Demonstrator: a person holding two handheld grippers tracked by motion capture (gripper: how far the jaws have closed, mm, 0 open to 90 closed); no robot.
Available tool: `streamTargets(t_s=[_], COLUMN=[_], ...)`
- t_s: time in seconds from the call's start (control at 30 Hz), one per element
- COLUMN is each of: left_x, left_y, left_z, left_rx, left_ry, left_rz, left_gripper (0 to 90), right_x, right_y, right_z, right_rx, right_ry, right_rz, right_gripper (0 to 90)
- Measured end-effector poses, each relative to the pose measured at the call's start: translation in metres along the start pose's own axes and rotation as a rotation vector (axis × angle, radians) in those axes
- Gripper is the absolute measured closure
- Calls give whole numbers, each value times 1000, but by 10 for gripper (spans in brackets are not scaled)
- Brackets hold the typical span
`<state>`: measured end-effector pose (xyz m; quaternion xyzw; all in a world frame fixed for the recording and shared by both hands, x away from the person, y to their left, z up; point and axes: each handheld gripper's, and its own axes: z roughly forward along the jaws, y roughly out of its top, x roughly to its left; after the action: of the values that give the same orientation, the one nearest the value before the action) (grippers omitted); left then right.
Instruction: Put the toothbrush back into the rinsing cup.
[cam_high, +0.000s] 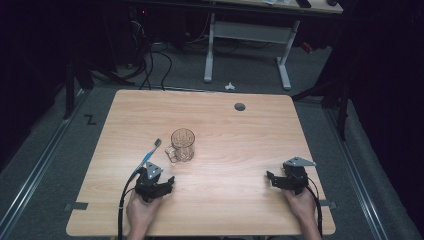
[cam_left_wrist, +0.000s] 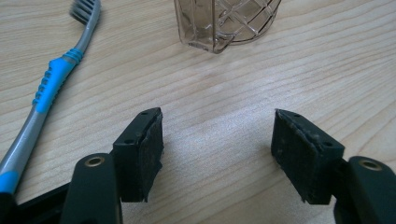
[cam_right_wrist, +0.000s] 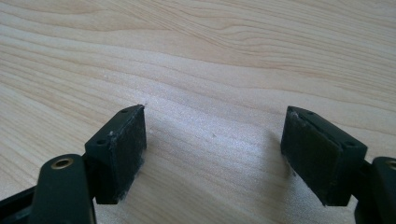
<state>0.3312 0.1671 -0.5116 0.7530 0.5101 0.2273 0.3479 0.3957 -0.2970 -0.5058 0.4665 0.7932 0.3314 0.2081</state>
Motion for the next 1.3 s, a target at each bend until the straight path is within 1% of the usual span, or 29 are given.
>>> streamTargets(t_s=[0.47,0.63,0.67,0.7,0.77,0.87,0.93,1.07,1.13,1.3], left_x=[0,1,1,0,-1,0,0,-1,-1,-1], left_y=[0,1,1,1,1,1,2,1,1,2], left_z=[0,1,1,1,1,1,2,2,2,1], left_rx=[2,2,1,5,4,6,9,12,14,24], left_ry=[-8,-19,-16,-8,-6,-7,3,10,11,11], left_rz=[4,-5,-4,6,5,4,-8,-10,-10,-8], left_gripper=[323,312,316,316,309,307,276,270,257,260], right_x=[0,0,0,0,0,0,0,0,0,0], right_y=[0,0,0,0,0,0,0,0,0,0], right_z=[0,0,0,0,0,0,0,0,0,0], right_rx=[0,0,0,0,0,0,0,0,0,-1], right_ry=[0,-1,-1,-1,-1,-1,-1,-1,-1,-1], right_rz=[0,2,2,2,1,2,1,2,2,1], right_gripper=[224,225,224,225,225,225,225,225,225,225])
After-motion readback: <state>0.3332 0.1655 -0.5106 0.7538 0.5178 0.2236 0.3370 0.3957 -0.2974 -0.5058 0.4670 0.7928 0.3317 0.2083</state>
